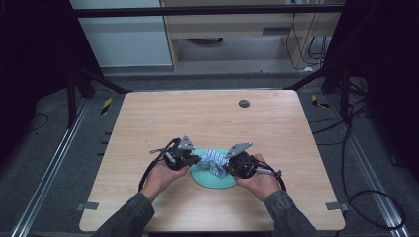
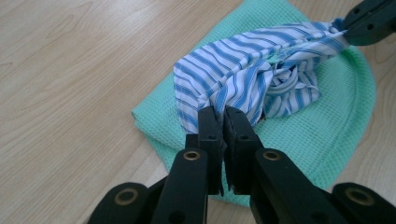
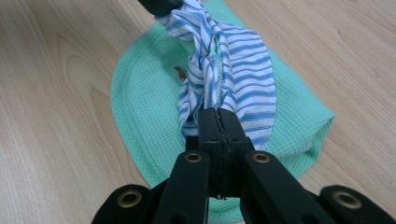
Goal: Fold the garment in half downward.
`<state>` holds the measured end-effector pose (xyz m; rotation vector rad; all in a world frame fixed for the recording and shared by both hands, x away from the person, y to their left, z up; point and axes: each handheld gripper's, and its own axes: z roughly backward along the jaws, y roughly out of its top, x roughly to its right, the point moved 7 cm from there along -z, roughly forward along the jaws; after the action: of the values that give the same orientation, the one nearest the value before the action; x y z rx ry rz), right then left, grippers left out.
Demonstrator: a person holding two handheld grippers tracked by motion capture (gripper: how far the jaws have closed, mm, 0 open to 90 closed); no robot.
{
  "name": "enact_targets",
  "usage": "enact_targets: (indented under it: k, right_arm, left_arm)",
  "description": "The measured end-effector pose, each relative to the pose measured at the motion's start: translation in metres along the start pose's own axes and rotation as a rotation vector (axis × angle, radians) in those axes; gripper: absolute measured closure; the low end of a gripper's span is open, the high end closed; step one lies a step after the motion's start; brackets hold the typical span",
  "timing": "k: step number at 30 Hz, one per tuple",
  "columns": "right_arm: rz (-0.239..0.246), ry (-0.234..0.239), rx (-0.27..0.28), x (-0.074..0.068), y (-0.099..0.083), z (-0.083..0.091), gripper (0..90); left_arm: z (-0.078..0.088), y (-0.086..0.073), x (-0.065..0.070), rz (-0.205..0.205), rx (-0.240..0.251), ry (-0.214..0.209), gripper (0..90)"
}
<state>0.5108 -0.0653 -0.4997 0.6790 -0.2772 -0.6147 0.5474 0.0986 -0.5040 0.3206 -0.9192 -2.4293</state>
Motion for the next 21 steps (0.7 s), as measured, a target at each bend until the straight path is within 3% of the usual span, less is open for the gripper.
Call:
enact_targets:
  k: [5,11,21]
  right_arm:
    - [-0.004,-0.004,0.0,-0.001,-0.001,0.001,90.0]
    - [0.005,0.0,-0.001,-0.003,-0.007,0.001,89.9]
    - [0.0,0.007,-0.011,-0.006,-0.016,-0.002,89.9]
  left_arm:
    - [-0.004,0.003,0.001,0.008,0.007,-0.006,86.1]
    - [0.0,-0.007,0.01,-0.011,-0.001,-0.016,83.3]
    - [0.002,-0.016,0.014,-0.025,-0.013,-0.029,87.4]
